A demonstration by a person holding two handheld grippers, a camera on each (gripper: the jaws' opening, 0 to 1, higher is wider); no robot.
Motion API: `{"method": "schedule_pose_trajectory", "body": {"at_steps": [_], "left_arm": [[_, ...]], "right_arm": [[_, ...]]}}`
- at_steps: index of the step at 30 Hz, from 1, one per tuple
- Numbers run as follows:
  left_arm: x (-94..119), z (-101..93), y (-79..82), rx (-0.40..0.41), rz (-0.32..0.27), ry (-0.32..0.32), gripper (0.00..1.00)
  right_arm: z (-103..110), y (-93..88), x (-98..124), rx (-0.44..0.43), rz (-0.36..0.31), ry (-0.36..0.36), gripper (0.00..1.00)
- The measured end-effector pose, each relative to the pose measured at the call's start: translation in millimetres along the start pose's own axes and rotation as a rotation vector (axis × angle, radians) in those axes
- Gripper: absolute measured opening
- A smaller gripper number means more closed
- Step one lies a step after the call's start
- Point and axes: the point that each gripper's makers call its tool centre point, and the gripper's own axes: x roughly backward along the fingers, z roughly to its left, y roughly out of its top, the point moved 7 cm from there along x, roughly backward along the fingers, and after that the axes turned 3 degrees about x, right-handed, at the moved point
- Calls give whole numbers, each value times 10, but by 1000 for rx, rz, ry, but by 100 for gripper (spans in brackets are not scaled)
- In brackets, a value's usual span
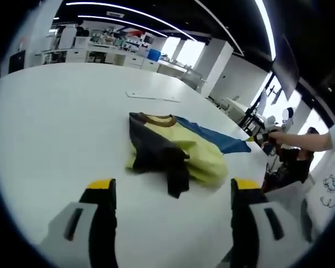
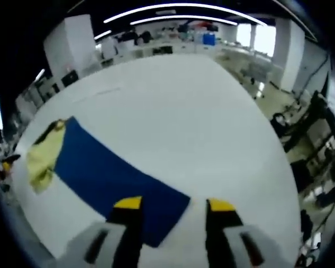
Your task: Fold the garment on the visible template until the final outline fits inside the template.
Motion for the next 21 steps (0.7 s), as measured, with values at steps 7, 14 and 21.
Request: {"method": "schedule_pose_trajectory", "body": {"at_steps": [7, 14, 21], "left_arm": [[9, 17, 15, -4, -10, -10, 82], [-3, -9, -9, -3, -19, -27, 81], [13, 0, -28, -8, -24, -35, 80]], "right_arm": [[142, -52, 162, 5, -34, -10, 60], [184, -76, 251, 36, -64, -18, 74], [330, -97, 409, 46, -90, -9, 79]]}}
